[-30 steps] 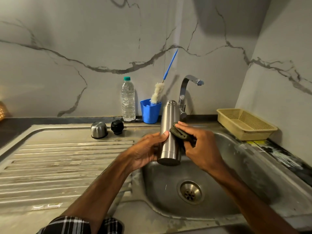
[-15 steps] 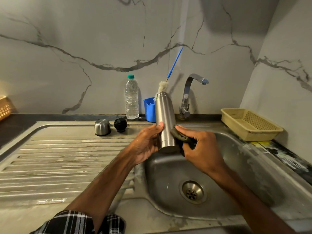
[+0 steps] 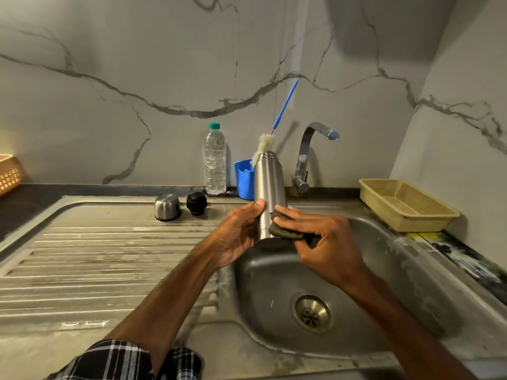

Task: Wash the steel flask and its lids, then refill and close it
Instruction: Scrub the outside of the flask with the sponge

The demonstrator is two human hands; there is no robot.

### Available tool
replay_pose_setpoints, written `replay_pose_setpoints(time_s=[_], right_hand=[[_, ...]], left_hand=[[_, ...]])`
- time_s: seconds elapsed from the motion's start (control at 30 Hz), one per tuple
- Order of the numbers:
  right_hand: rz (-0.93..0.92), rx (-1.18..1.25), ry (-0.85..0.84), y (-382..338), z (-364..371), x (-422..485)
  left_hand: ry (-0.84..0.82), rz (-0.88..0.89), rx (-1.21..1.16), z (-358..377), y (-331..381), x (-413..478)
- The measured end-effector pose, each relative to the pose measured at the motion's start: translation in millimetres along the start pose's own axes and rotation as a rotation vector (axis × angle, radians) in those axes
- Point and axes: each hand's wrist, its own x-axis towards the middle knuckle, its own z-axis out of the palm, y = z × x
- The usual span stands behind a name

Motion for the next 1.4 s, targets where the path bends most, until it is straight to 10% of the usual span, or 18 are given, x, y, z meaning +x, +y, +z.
replay_pose_setpoints(time_s=[1.07, 1.4], right_hand=[[0.279, -0.027, 0.311, 67.0, -33.2, 12.0], [0.368, 0.060, 0.065, 39.5, -10.4, 6.7]], left_hand=[[-0.254, -0.263, 0.226, 18.7, -6.7, -17.5], [-0.016, -0.185, -0.120, 17.3, -2.3, -8.3]])
